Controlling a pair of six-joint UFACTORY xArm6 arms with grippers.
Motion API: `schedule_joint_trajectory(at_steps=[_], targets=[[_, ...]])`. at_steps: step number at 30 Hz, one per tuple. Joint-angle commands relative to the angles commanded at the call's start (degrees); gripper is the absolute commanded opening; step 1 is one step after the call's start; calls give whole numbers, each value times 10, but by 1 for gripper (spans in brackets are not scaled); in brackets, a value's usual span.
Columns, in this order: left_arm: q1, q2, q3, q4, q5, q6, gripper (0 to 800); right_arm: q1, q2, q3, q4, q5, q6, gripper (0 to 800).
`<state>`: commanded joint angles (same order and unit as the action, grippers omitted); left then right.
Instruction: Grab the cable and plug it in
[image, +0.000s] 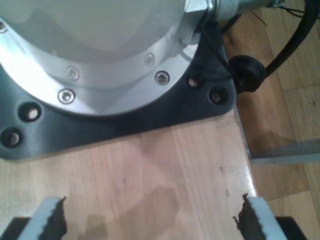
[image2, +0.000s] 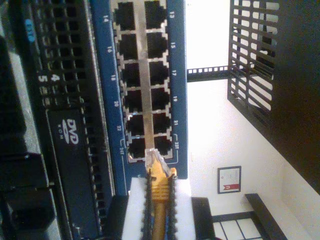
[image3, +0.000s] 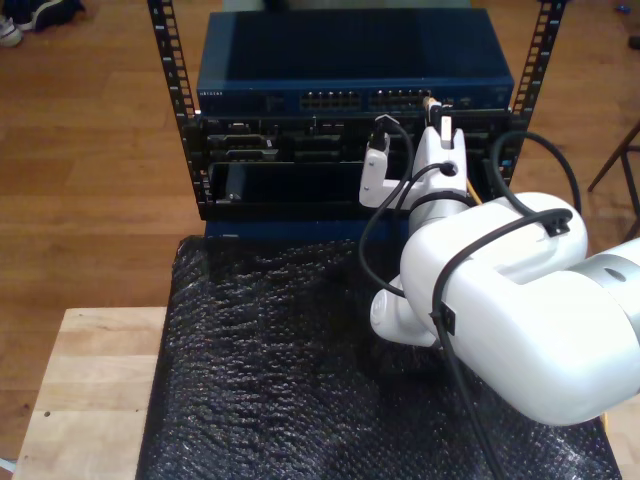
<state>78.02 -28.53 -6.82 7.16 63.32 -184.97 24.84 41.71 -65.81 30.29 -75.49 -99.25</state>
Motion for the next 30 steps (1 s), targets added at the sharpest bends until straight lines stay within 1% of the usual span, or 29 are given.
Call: schedule_joint_trajectory(at_steps=[20,30], targets=[[0,0,0,0,0,0,800,1,-3,0,0,-1,1,0],[0,0,0,0,0,0,800,2,-2,-11,0,-1,0,0]])
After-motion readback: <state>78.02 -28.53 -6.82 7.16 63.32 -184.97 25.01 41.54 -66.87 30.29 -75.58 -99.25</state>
